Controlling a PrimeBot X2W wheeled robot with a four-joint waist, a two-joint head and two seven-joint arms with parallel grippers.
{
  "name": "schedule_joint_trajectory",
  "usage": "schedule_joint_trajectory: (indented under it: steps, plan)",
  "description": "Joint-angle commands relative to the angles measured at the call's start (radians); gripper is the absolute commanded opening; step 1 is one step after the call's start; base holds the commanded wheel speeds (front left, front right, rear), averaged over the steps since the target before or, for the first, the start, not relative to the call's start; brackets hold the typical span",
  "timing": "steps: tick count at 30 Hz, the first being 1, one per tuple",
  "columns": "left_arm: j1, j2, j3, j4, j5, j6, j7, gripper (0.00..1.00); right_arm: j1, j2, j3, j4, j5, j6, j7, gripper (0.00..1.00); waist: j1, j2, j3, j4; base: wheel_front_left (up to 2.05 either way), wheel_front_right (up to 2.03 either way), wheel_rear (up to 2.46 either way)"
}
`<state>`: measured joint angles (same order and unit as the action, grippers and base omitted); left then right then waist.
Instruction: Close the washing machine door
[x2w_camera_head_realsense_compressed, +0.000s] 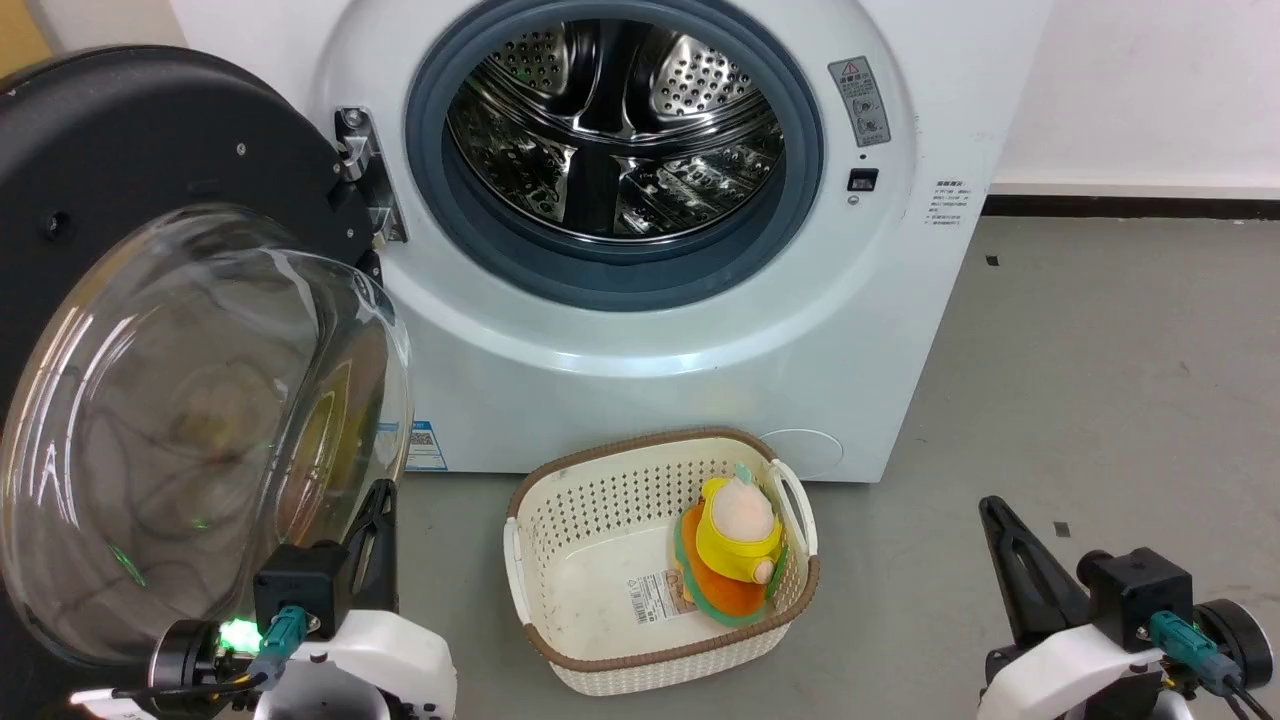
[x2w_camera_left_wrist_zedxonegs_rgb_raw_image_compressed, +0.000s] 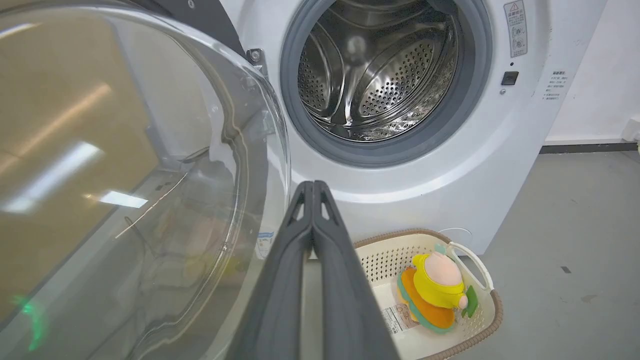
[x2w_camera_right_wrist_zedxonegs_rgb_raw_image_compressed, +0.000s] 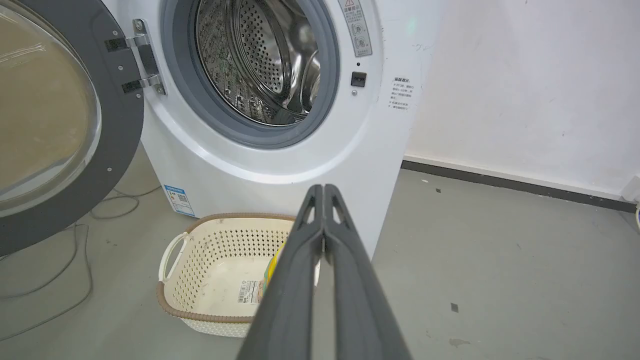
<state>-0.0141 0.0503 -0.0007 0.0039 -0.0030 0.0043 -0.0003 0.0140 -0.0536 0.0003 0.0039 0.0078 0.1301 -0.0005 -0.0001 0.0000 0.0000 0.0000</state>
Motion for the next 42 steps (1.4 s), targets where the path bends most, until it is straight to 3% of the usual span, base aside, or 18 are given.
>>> schedule_joint_trajectory:
  steps: [1, 2, 3, 15, 16, 17, 31, 42]
  plan:
    - [0.014, 0.0, 0.001, -0.004, 0.003, -0.004, 0.0, 0.0, -0.014, 0.003, 0.0, -0.004, -0.008, 0.001, 0.0, 0.0, 0.0001, 0.0, 0.0, 0.0, 0.0, 0.0, 0.0]
    - [0.014, 0.0, 0.001, -0.004, 0.003, -0.004, 0.0, 0.0, -0.014, 0.003, 0.0, -0.004, -0.008, 0.001, 0.0, 0.0, 0.0001, 0.0, 0.0, 0.0, 0.0, 0.0, 0.0]
    - [0.014, 0.0, 0.001, -0.004, 0.003, -0.004, 0.0, 1.0, -0.014, 0.003, 0.0, -0.004, -0.008, 0.001, 0.0, 1.0, 0.0001, 0.0, 0.0, 0.0, 0.0, 0.0, 0.0]
    - [-0.003, 0.001, -0.011, 0.0, 0.0, 0.028, -0.019, 1.0, 0.0, 0.0, -0.013, 0.001, 0.021, 0.0, -0.019, 1.0, 0.0001, 0.0, 0.002, 0.001, 0.0, 0.0, 0.0]
    - [-0.005, 0.002, -0.014, -0.001, 0.001, 0.033, -0.024, 0.31, 0.0, 0.0, -0.016, 0.001, 0.026, 0.0, -0.024, 1.0, 0.0001, 0.0, 0.003, 0.001, 0.0, 0.0, 0.0]
    - [-0.006, 0.002, -0.015, -0.002, 0.002, 0.036, -0.026, 0.0, -0.001, 0.0, -0.018, 0.001, 0.028, 0.0, -0.026, 1.0, 0.0001, 0.0, 0.003, 0.001, 0.0, 0.0, 0.0]
    - [-0.051, 0.024, -0.026, -0.053, -0.005, 0.058, -0.055, 0.0, -0.006, 0.001, -0.035, -0.003, 0.056, 0.0, -0.055, 1.0, 0.0001, 0.0, 0.013, 0.021, 0.0, 0.0, 0.0]
    - [-0.139, 0.039, 0.005, -0.126, -0.041, 0.043, -0.078, 0.0, -0.01, 0.001, -0.053, -0.008, 0.074, 0.0, -0.078, 1.0, 0.0001, 0.0, 0.032, 0.075, 0.0, 0.0, 0.0]
